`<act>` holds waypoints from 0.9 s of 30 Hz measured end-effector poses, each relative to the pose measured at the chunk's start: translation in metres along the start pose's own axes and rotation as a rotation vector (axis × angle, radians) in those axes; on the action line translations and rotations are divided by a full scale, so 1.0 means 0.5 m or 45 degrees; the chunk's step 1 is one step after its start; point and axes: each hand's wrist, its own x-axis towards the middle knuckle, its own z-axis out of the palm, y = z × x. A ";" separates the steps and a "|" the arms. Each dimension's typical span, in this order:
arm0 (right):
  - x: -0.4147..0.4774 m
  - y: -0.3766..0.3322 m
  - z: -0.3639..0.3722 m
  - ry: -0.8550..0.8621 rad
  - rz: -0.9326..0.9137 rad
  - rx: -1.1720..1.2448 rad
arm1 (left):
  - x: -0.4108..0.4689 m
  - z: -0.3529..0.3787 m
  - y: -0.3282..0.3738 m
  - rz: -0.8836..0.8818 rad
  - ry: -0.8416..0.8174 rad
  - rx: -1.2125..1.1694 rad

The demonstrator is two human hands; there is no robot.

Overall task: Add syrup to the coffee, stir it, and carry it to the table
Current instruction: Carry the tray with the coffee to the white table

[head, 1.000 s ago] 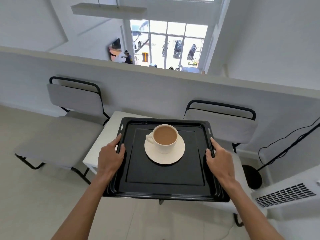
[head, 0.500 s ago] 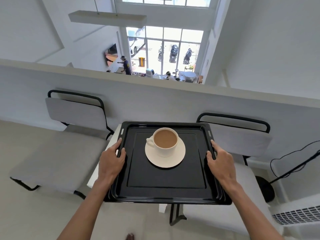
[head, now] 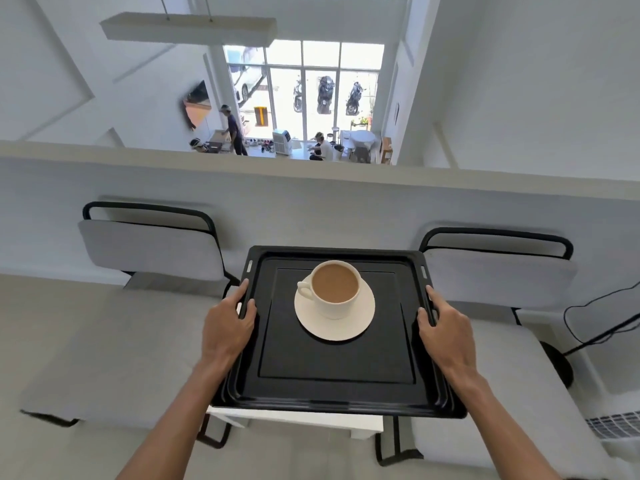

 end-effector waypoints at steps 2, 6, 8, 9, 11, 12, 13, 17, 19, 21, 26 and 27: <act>0.014 -0.010 0.031 -0.002 0.009 0.008 | 0.027 0.008 -0.025 -0.007 -0.002 0.009; 0.046 -0.008 0.093 -0.034 0.032 0.011 | 0.071 0.038 -0.069 -0.016 0.021 0.040; 0.060 -0.006 0.124 -0.053 0.035 0.028 | 0.090 0.052 -0.089 -0.011 0.016 0.023; 0.066 -0.003 0.141 -0.060 0.039 0.035 | 0.101 0.060 -0.101 -0.010 0.013 0.011; 0.078 0.002 0.177 -0.068 0.048 0.033 | 0.126 0.078 -0.127 -0.010 0.007 0.000; 0.085 0.006 0.196 -0.066 0.048 0.033 | 0.137 0.088 -0.141 -0.007 0.004 0.000; 0.091 0.009 0.214 -0.059 0.047 0.034 | 0.148 0.099 -0.156 -0.003 0.005 0.004; 0.106 0.025 0.291 -0.046 0.060 0.041 | 0.184 0.149 -0.219 -0.029 -0.001 -0.001; 0.112 0.036 0.335 -0.049 0.101 0.035 | 0.205 0.177 -0.250 -0.062 -0.009 -0.020; 0.115 0.050 0.382 -0.050 0.128 0.032 | 0.224 0.204 -0.284 -0.086 -0.023 -0.021; 0.119 0.088 0.504 -0.025 0.197 0.050 | 0.272 0.278 -0.375 -0.128 -0.042 -0.021; 0.120 0.098 0.529 -0.013 0.209 0.044 | 0.281 0.295 -0.392 -0.139 -0.052 -0.024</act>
